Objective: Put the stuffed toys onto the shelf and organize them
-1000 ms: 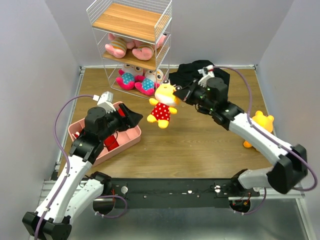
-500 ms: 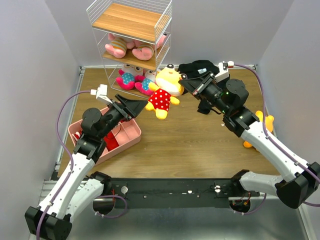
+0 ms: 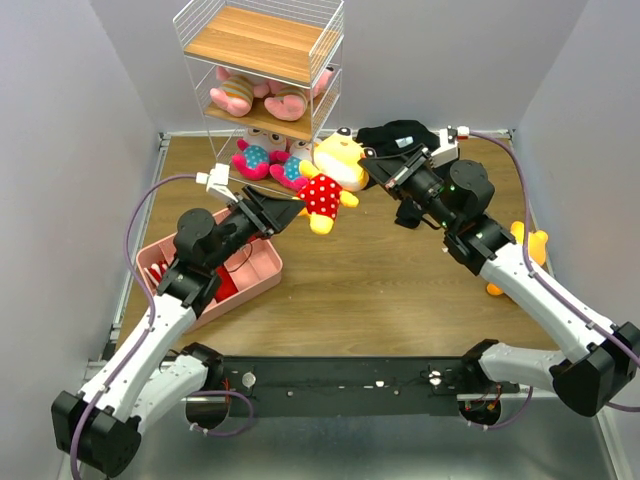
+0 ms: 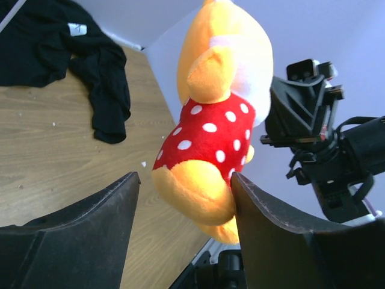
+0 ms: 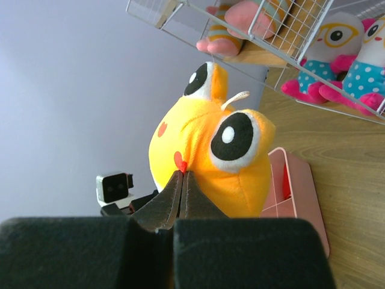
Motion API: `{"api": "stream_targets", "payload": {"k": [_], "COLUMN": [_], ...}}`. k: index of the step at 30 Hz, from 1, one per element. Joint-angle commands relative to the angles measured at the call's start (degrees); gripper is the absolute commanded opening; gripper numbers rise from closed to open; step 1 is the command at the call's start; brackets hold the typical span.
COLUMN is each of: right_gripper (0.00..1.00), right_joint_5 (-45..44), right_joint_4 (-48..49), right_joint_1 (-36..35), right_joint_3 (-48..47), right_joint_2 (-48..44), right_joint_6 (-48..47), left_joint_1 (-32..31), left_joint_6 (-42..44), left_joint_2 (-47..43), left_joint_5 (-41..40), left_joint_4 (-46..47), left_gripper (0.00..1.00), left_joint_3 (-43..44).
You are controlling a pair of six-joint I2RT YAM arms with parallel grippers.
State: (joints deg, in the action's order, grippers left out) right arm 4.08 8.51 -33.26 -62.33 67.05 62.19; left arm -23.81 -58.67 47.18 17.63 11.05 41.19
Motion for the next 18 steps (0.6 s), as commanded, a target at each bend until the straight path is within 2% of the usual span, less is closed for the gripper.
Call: {"api": "stream_targets", "payload": {"k": [1,3,4,5,8,9,10,12,13,16,18], "right_gripper": [0.01,0.01,0.01,0.01,0.02,0.09,0.29,0.42,0.57,0.84,0.93], "right_joint_5": [-1.4,-1.7,-2.1,-2.3,-2.5,-2.3,-1.4,-0.4,0.0,-0.5,-3.3], "right_joint_4": [3.6,3.6,3.7,3.6,3.7,3.8,3.4,1.8,-0.7,-5.3,-7.1], "right_joint_1": [0.1,0.1,0.1,0.1,0.1,0.0,0.1,0.1,0.1,0.1,0.1], "right_joint_3": [1.2,1.6,1.8,2.1,2.6,2.6,2.3,0.6,-0.1,0.0,1.7], "right_joint_2": [0.5,0.5,0.4,0.4,0.0,-0.2,-0.4,-1.3,-1.8,-5.5,-9.6], "right_joint_6": [1.7,2.0,2.0,1.9,1.3,0.6,-0.3,-4.0,-5.3,-9.1,-10.4], "left_joint_1": [-1.9,-2.5,-2.5,-2.6,-2.6,-2.5,-2.5,-2.5,-2.4,-2.1,-1.3], "left_joint_6": [2.8,3.2,3.4,3.7,4.3,4.9,5.5,6.9,7.3,8.1,8.9], "left_joint_2": [2.5,2.5,2.3,2.0,0.8,0.5,0.5,1.1,1.7,3.0,4.3], "left_joint_5": [0.0,-0.6,-1.4,-1.8,-3.7,-4.3,-5.1,-7.2,-7.7,-9.5,-10.0], "left_joint_4": [-1.6,-1.9,-2.8,-3.3,-6.0,-7.2,-10.5,-14.6,-18.2,-23.1,-25.2], "left_gripper": [0.59,0.41,0.11,0.0,0.0,0.0,0.0,0.0,0.0,0.0,0.0], "left_joint_3": [3.1,3.5,4.1,4.4,6.8,8.0,11.5,15.5,19.4,26.5,30.7]}}
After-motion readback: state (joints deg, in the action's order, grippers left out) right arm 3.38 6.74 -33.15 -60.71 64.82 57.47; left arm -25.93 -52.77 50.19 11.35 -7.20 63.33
